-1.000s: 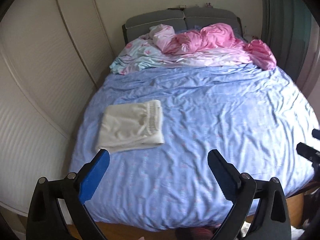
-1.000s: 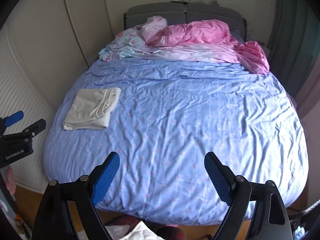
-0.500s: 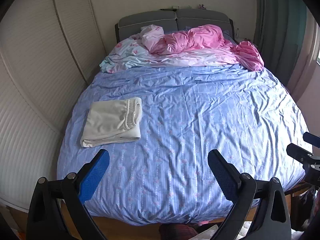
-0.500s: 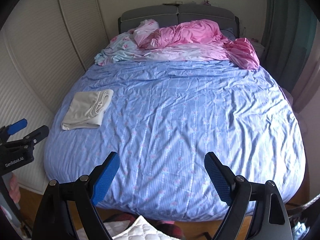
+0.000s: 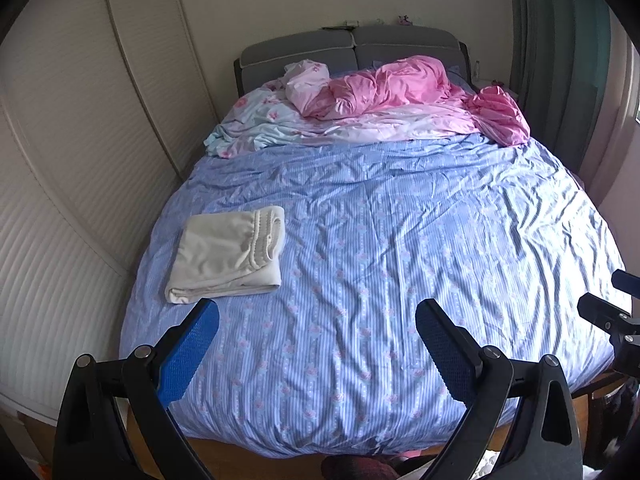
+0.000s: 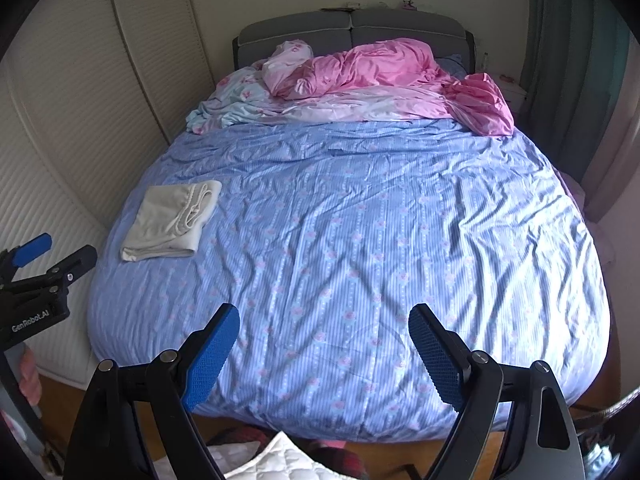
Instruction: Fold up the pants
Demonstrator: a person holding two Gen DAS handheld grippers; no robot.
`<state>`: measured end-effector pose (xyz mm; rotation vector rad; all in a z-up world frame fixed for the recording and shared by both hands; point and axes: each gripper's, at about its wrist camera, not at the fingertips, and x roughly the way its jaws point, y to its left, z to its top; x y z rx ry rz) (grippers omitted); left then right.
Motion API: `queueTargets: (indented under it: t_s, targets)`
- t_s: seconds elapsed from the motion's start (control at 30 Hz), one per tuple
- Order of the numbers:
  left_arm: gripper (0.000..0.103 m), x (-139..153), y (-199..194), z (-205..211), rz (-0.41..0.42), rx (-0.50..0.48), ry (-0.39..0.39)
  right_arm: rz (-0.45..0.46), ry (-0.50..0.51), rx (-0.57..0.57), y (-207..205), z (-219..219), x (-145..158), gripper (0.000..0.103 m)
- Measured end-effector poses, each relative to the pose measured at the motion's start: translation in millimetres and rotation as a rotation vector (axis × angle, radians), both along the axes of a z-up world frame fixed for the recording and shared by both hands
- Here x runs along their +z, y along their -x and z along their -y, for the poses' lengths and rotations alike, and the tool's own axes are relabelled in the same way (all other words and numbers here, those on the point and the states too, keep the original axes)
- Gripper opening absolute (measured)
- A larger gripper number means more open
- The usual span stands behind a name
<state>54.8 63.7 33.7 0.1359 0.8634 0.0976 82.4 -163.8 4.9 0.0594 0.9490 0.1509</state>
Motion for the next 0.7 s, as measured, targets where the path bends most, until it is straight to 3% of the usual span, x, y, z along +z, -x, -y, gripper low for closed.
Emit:
queueTargets:
  t_s: [0.7]
  targets:
    - [0.1,1.3,-11.9,6.8,0.001,-0.036,-0.004,-0.012,-0.005,-0.032,-2.6,9.8,-2.7,0.087]
